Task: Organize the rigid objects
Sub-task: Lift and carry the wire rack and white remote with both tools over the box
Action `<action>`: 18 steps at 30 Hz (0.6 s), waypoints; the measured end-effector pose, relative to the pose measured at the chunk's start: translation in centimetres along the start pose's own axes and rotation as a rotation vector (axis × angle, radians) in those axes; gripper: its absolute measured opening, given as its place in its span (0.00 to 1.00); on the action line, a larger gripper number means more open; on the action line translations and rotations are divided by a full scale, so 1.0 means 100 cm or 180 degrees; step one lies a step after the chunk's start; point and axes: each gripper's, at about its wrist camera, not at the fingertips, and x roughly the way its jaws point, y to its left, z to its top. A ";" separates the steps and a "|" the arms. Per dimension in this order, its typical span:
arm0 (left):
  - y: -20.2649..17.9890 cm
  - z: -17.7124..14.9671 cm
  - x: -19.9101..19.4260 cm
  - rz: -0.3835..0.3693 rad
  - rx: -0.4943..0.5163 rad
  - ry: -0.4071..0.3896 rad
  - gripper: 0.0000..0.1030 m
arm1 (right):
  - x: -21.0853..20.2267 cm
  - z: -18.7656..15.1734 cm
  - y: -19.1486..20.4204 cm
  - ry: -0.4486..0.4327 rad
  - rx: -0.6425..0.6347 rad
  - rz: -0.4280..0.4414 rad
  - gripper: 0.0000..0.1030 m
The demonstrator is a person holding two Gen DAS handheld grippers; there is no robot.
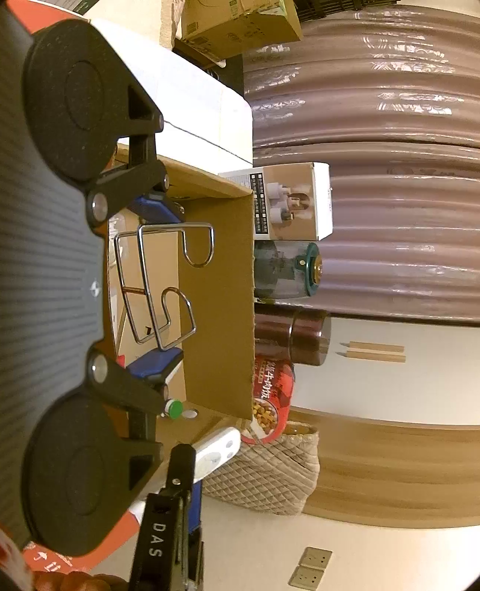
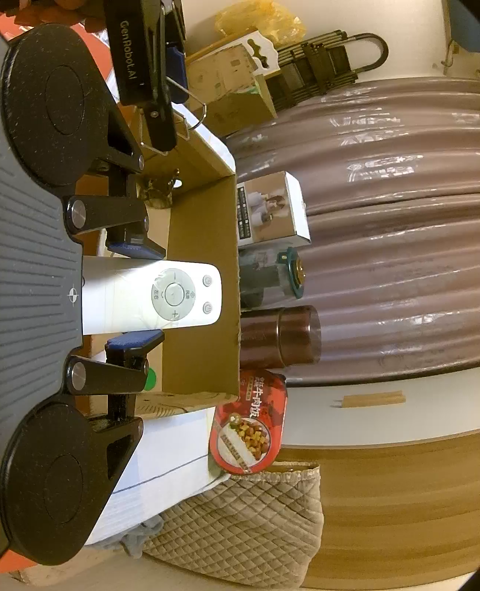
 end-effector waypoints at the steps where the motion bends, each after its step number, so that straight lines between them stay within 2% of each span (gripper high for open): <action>1: 0.000 0.000 0.002 0.0002 0.0006 0.0010 0.65 | 0.002 0.000 0.000 0.0003 0.0001 0.0000 0.36; 18: 0.005 0.010 0.014 -0.0007 0.0077 0.0046 0.65 | 0.010 0.006 -0.006 0.0004 0.0026 -0.0054 0.36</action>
